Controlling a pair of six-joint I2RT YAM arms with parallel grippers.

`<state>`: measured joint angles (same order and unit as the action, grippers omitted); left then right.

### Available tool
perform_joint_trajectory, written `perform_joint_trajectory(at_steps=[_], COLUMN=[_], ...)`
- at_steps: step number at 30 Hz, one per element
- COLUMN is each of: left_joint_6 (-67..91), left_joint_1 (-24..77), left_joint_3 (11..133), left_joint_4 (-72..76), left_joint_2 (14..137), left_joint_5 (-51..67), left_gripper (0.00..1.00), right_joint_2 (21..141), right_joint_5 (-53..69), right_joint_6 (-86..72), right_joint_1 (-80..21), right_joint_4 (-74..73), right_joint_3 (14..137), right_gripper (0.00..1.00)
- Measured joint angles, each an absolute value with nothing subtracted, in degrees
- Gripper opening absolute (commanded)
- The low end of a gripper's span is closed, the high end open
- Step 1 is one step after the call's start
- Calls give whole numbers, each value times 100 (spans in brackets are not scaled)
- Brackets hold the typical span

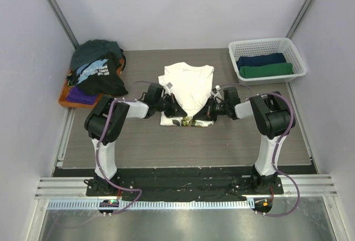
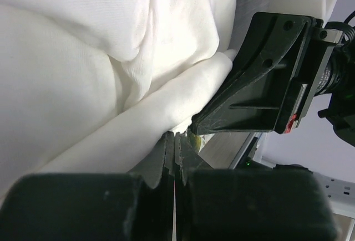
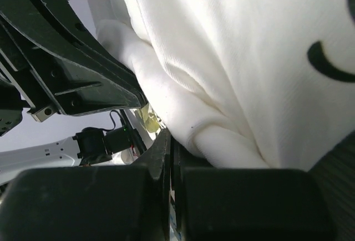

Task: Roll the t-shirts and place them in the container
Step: Roll the T-shirt to the center of the board.

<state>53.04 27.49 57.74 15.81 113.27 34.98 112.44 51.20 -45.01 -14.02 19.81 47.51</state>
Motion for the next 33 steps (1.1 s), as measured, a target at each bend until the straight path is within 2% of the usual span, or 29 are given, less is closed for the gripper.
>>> perform_joint_trajectory(at_steps=[6,8,9,10,11,12,14,18,21,26,33], left_joint_6=[5006,4812,4641,4589,4460,4370,4174,3918,3813,3730,3706], left_joint_1=[2685,2646,2613,2587,2571,2561,2534,2593,2639,2661,2661], left_joint_3=[5684,5590,5531,5520,5492,5459,5310,4954,4569,3962,3887], left_joint_4=[1382,1085,786,725,552,460,292,93,-3,-198,-237], left_joint_2=[11069,10728,10377,10287,9988,9771,9194,8396,8221,8283,8364], left_joint_5=[3277,3026,2799,2753,2569,2471,2215,1881,1717,1511,1422], left_gripper=[4,13,17,26,30,33,38,41,41,41,41], right_joint_2=[10945,10656,10455,10285,10001,9784,9172,8204,7926,7953,8453], right_joint_5=[4860,4624,4484,4390,4211,4097,3726,3002,2508,1905,1660], right_joint_6=[-4182,-3992,-3876,-3795,-3651,-3597,-3382,-2965,-2762,-2580,-2512], right_joint_1=[-1378,-1341,-1317,-1299,-1286,-1273,-1267,-1297,-1352,-1437,-1490], right_joint_4=[1505,1111,867,690,381,176,-309,-1048,-1435,-1822,-1820], right_joint_3=[4762,4762,4766,4768,4770,4772,4779,4847,4825,4560,4497], right_gripper=[2,12,27,34,39,49,55,57,56,52,50])
